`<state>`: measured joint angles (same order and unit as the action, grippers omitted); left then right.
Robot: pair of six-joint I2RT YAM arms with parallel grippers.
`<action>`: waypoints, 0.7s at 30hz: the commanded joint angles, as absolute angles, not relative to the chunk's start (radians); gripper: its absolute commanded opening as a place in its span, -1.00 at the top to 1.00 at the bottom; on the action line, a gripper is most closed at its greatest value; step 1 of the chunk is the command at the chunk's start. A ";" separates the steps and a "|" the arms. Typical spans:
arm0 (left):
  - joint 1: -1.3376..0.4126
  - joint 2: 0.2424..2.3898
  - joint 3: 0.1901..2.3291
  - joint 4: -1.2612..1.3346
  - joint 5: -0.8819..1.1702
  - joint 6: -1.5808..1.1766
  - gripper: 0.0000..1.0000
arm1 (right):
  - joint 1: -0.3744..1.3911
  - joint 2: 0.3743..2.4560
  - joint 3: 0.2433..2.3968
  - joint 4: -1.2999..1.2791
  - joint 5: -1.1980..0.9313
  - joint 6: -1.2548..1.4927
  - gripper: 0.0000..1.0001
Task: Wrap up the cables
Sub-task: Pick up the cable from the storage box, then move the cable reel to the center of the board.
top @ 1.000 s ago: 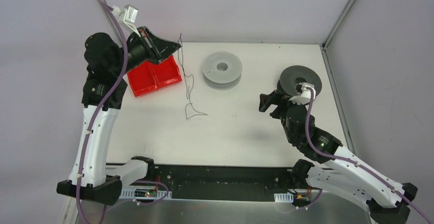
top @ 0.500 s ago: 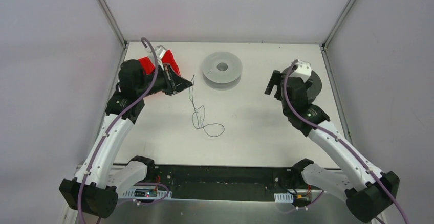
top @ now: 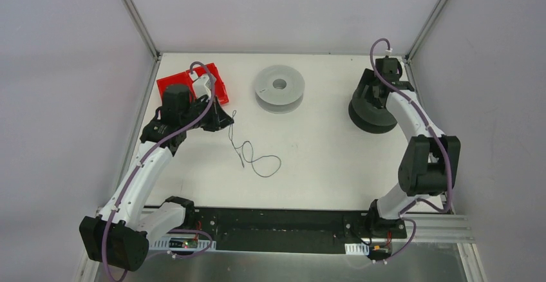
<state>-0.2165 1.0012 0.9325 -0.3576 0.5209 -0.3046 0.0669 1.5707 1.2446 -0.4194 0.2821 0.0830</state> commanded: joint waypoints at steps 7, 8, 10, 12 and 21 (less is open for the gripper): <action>-0.222 0.959 0.955 -0.377 0.503 -0.260 1.00 | -0.023 1.802 1.443 -0.474 0.119 -0.059 -0.88; -0.220 0.957 0.956 -0.379 0.498 -0.263 1.00 | -0.026 1.816 1.449 -0.474 0.092 -0.064 -0.87; -0.218 0.951 0.956 -0.378 0.487 -0.265 1.00 | -0.031 1.834 1.453 -0.473 0.040 -0.066 -0.85; -0.217 0.944 0.954 -0.379 0.477 -0.264 1.00 | -0.031 1.842 1.449 -0.475 -0.008 -0.063 -0.83; -0.188 0.937 0.951 -0.380 0.464 -0.268 1.00 | -0.027 1.791 1.361 -0.483 -0.243 -0.005 -0.54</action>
<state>-0.2012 0.9550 0.9325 -0.3878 0.4839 -0.2859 -0.0296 1.8454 1.4075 -0.4526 -0.0750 -0.0406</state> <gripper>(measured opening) 0.003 0.792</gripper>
